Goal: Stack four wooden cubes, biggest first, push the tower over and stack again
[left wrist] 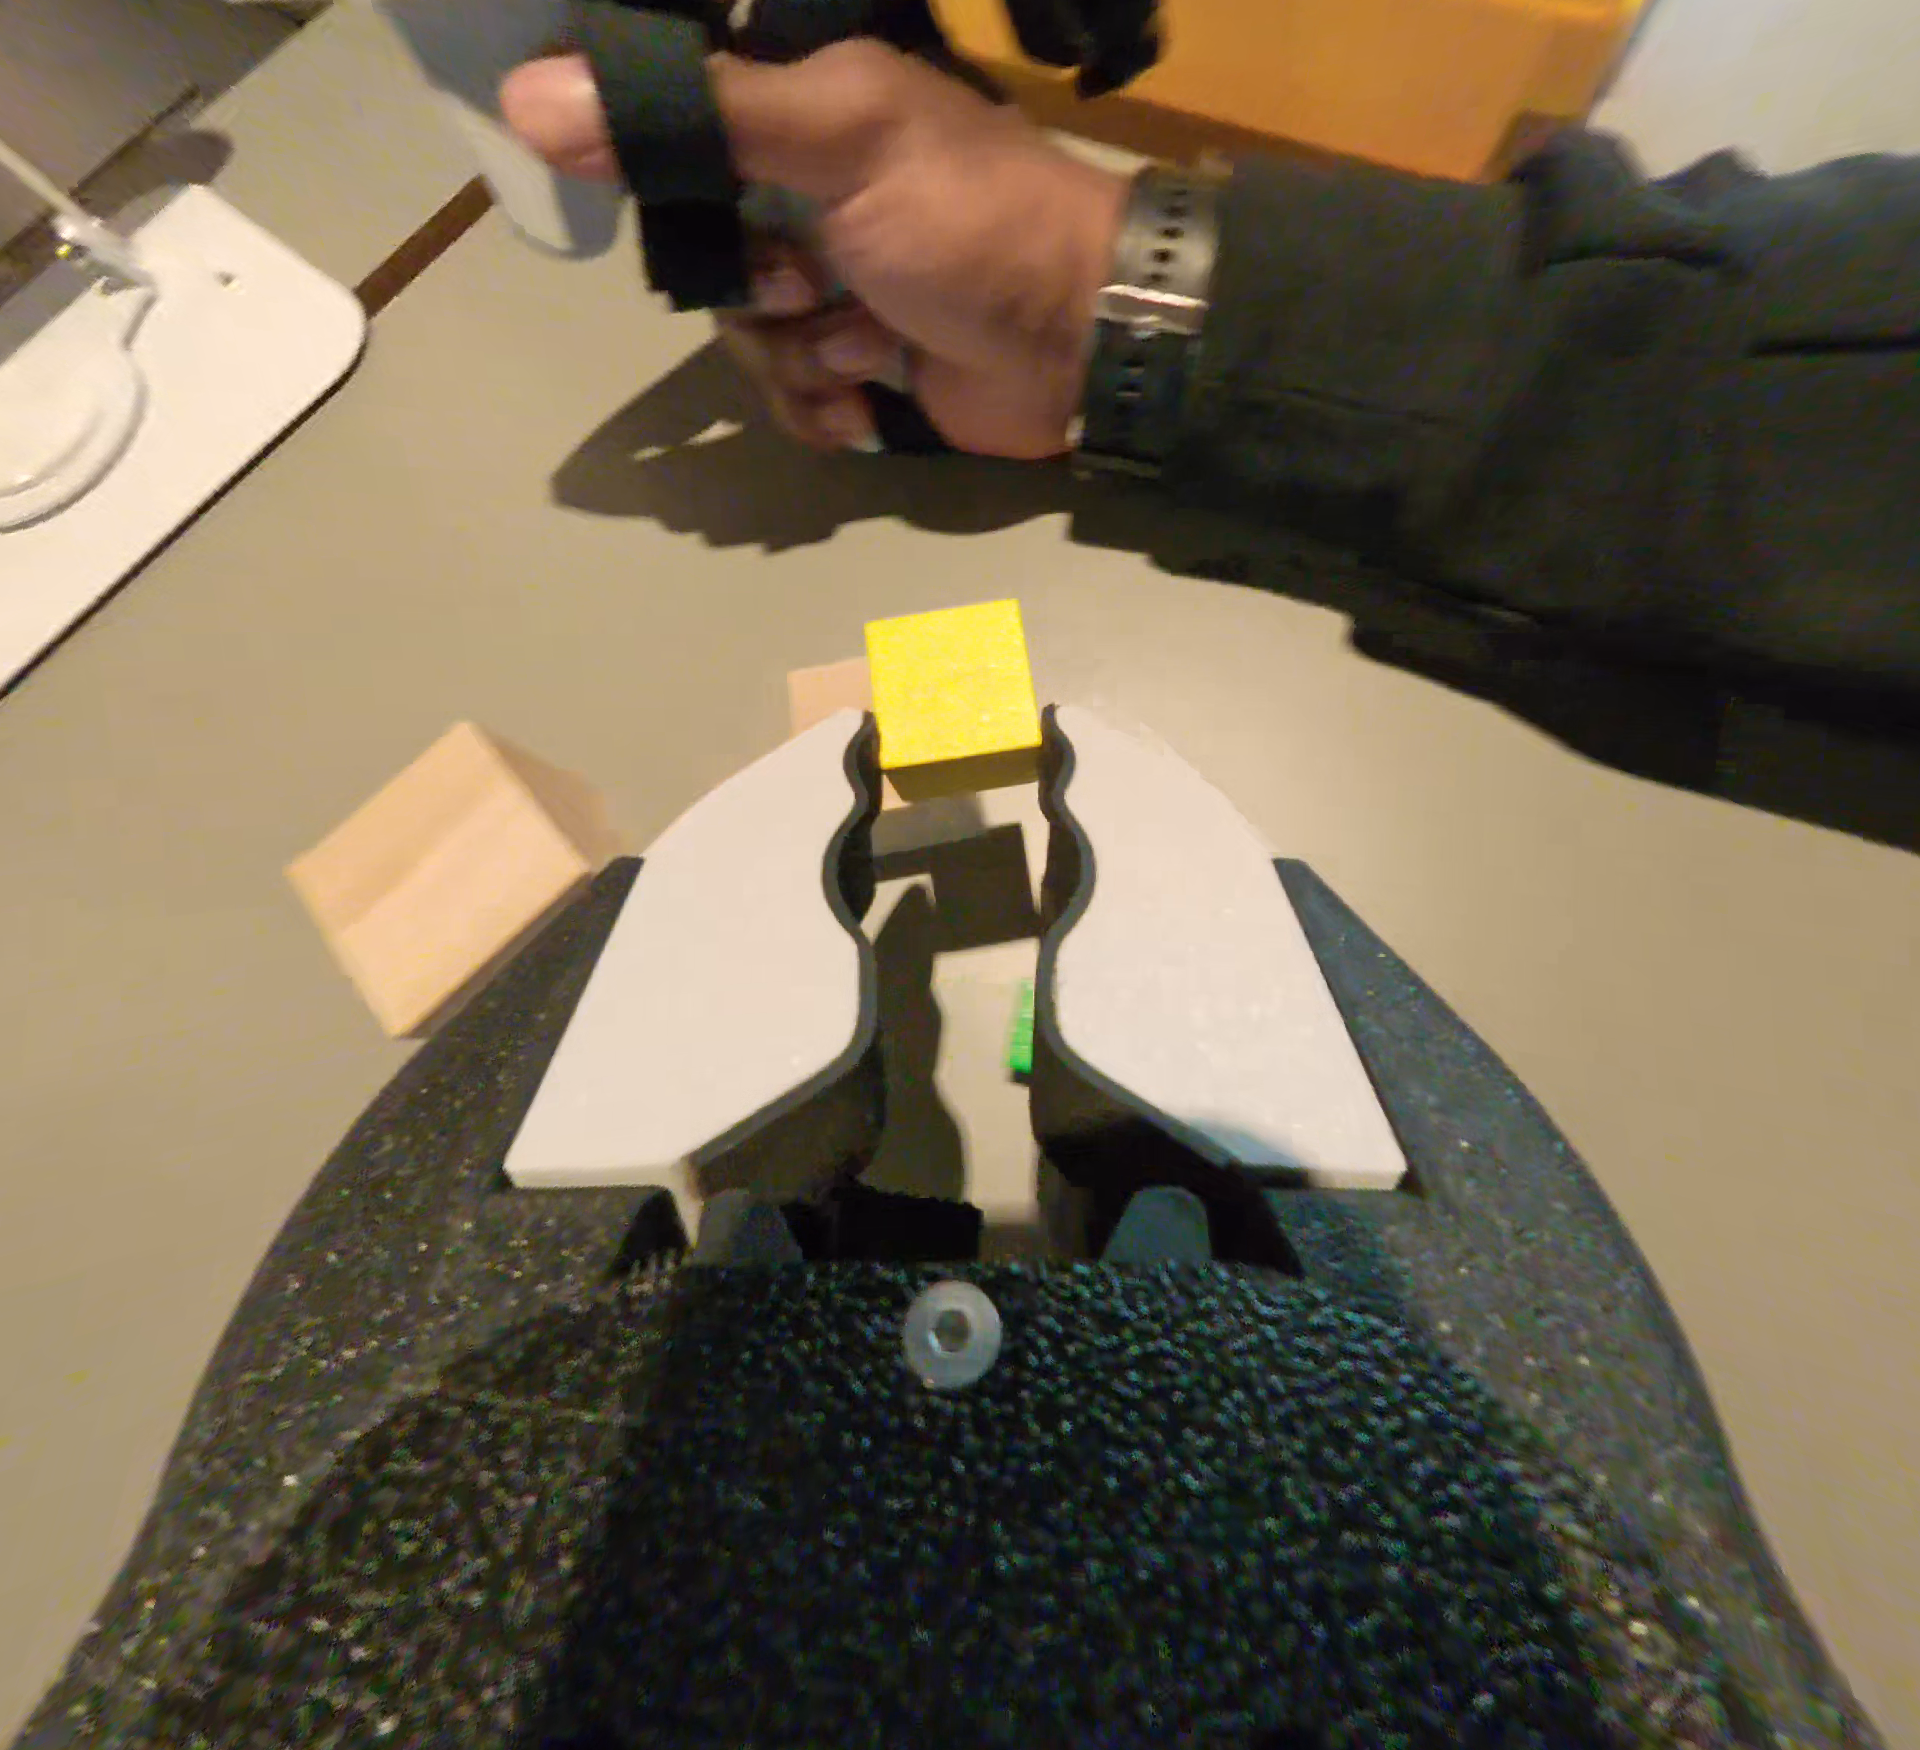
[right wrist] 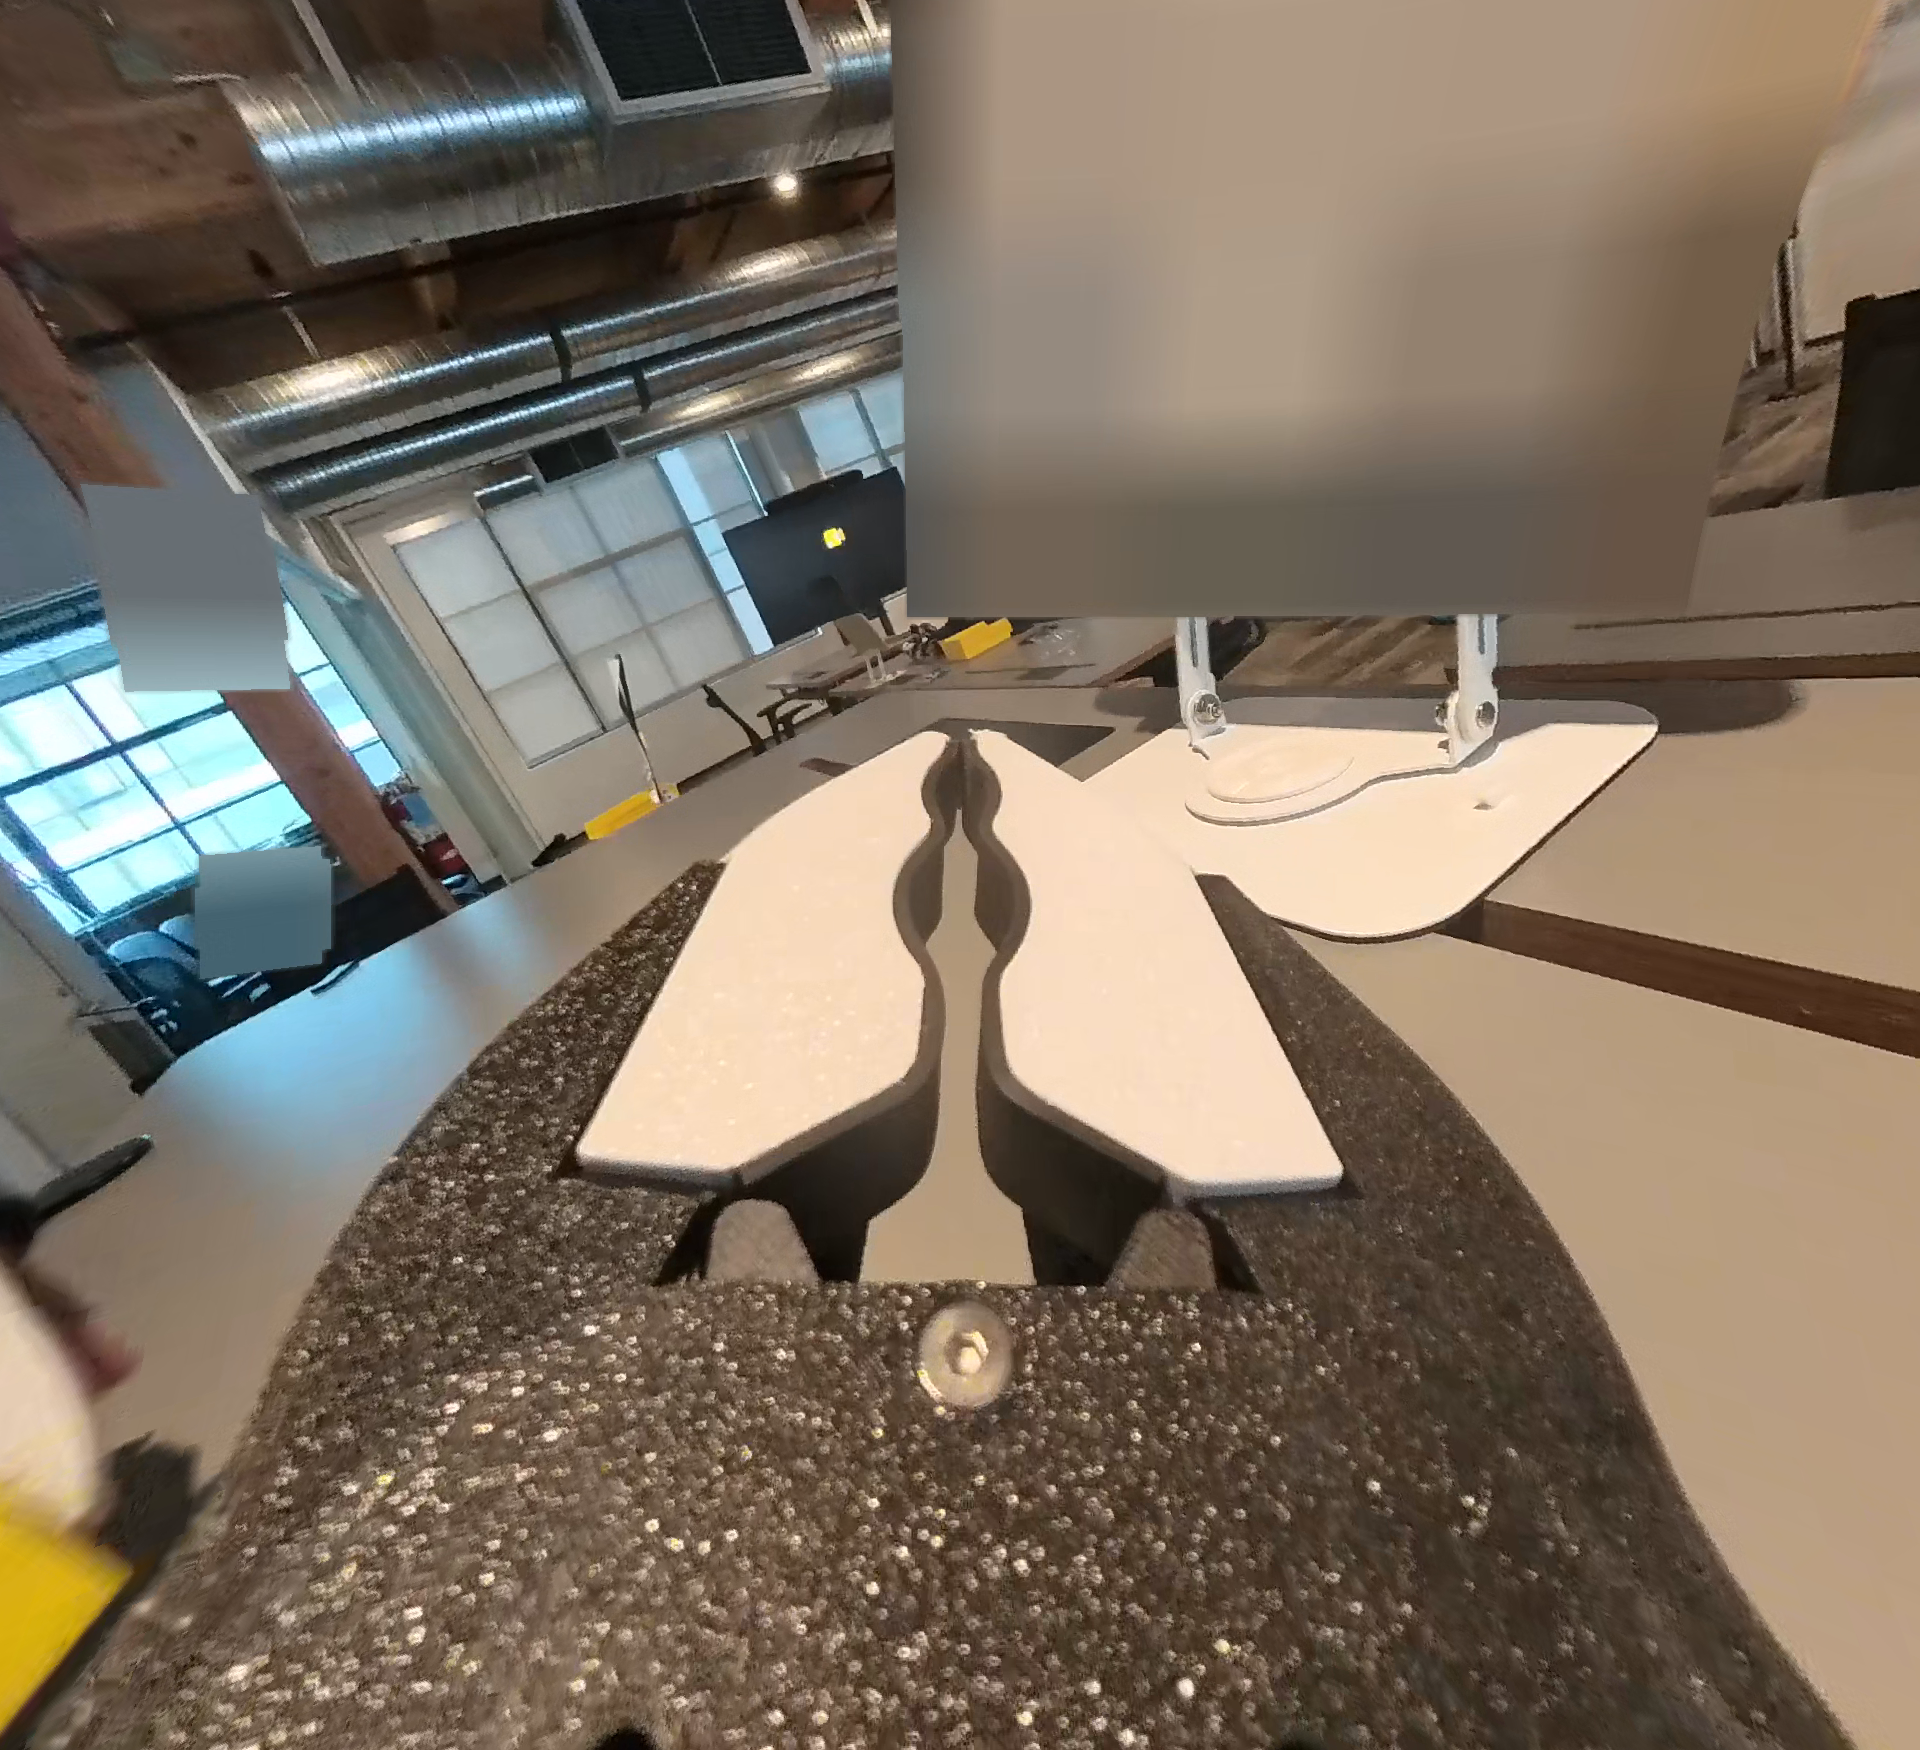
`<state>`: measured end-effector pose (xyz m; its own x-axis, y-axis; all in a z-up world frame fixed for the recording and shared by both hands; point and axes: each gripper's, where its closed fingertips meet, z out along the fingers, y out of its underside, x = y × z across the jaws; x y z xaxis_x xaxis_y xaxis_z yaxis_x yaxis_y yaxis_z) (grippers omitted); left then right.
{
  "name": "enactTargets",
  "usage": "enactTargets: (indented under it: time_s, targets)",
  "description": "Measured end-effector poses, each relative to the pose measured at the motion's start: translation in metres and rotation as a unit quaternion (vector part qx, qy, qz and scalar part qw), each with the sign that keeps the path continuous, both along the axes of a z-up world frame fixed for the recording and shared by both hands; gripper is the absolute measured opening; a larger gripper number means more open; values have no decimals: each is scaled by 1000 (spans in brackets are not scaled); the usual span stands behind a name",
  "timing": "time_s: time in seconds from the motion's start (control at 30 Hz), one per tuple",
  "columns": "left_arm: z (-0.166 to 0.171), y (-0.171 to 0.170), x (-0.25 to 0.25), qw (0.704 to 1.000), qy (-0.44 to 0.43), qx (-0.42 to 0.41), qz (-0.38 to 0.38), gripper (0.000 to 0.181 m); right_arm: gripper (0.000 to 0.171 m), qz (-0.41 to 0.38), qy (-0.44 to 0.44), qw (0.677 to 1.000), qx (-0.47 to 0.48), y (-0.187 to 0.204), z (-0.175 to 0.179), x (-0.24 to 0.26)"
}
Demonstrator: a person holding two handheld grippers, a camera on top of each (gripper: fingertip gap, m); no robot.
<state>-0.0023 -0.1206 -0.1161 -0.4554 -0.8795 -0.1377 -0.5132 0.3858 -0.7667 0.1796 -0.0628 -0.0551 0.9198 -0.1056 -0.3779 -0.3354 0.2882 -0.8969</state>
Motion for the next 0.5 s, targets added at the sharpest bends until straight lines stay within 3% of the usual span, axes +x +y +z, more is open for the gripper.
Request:
enactTargets:
  time_s: [0.1,0.33,0.5]
  targets:
    - [-5,16,14,1000,18,-4,3,28,0,3,-11,1000,-14,4,-3,-3]
    - [-29,16,22,998,54,-20,8,29,0,25,-66,994,-82,27,-16,-20]
    - [-29,17,23,998,53,-22,21,28,0,38,-68,994,-75,33,-14,-20]
